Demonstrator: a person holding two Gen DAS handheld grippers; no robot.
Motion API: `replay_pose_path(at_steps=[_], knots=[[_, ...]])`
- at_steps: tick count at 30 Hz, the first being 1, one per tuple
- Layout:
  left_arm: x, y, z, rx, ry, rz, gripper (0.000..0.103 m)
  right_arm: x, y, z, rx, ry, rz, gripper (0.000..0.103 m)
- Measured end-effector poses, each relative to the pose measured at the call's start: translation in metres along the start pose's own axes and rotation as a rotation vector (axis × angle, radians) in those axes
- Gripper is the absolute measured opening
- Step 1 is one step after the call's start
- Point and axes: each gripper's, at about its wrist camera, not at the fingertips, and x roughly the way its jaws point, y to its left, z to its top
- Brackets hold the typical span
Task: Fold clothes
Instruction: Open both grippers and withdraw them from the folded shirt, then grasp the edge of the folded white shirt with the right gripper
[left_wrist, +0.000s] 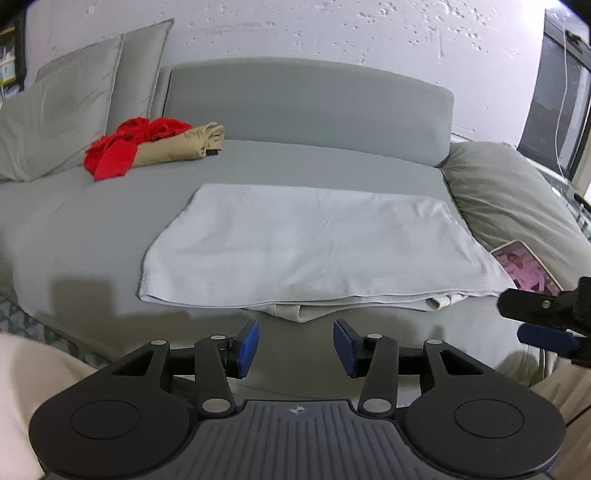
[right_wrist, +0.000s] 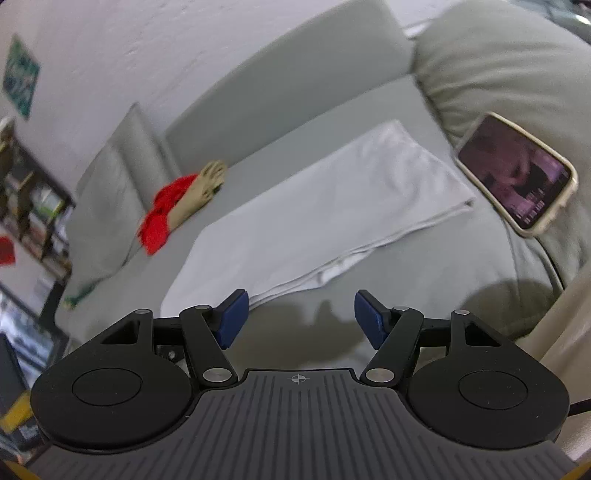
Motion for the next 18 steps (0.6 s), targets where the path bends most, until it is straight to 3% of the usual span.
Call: replay_pose_path(at_steps=[2,4,7,11,18], knots=[[0.003,0.003,-0.002,-0.010,-0.022,-0.019,0.045,0.004,-0.012,0.003,0.040,-0.015,-0.007,0.069],[0.005,0.006,-0.005,-0.015,-0.050,-0.040,0.044,0.006,-0.024,0.006,0.081,-0.037,-0.015,0.060],[0.012,0.008,0.001,-0.039,-0.061,-0.093,0.039,0.012,-0.047,0.011,0.158,-0.066,-0.006,0.055],[0.027,0.003,0.025,-0.031,-0.045,-0.141,0.035,0.027,-0.072,0.023,0.276,-0.055,-0.007,0.052],[0.086,-0.001,0.063,0.046,0.051,-0.145,0.032,0.062,-0.099,0.047,0.443,0.005,-0.071,0.052]])
